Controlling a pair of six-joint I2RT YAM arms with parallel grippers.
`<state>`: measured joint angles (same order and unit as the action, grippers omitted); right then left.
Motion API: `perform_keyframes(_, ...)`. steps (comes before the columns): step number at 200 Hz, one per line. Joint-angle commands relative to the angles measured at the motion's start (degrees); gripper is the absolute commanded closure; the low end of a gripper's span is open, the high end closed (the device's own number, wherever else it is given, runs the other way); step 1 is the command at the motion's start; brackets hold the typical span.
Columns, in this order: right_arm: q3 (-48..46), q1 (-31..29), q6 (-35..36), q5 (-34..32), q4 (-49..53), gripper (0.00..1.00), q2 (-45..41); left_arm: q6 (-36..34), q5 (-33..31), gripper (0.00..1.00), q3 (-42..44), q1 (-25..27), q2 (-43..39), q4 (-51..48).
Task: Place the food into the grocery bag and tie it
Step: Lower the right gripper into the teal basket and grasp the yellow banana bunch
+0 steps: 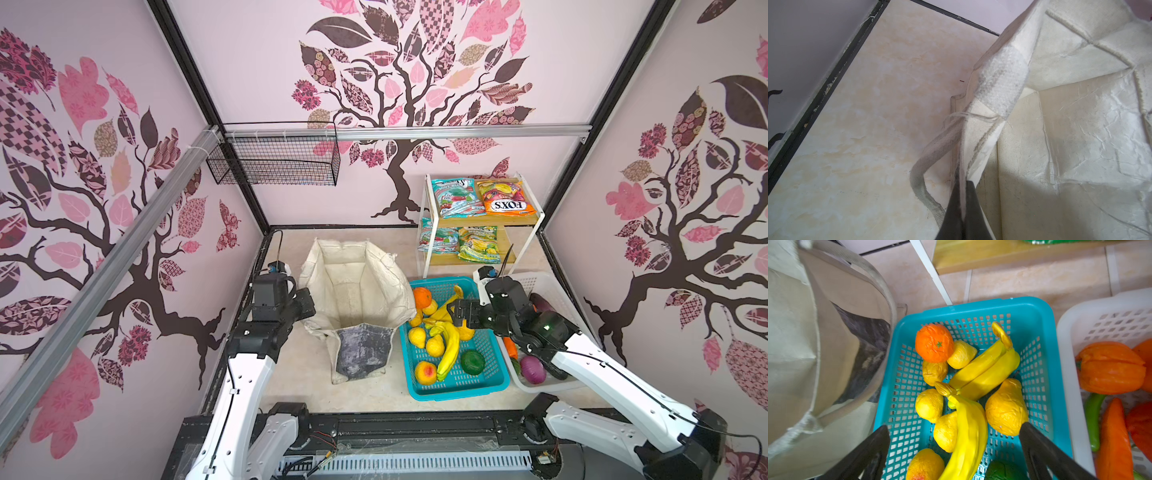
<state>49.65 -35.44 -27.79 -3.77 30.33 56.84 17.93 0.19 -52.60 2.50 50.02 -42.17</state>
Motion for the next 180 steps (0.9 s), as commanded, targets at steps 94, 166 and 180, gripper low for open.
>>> perform_keyframes(94, -6.3, -0.5, -0.4, 7.8, 3.2, 0.01, 6.1, -0.3, 2.0, 1.00, 1.4, -0.3, -0.7, 0.8)
perform_keyframes(166, -7.9, -2.4, -1.8, 7.1, 2.2, 0.04, 10.0, -0.6, 2.5, 1.00, 1.6, -0.3, -0.9, 0.9)
perform_keyframes(180, -8.3, -2.6, -2.0, 7.4, 1.3, 0.04, 10.7, -0.7, 2.5, 1.00, 1.6, -0.3, -0.9, 0.9)
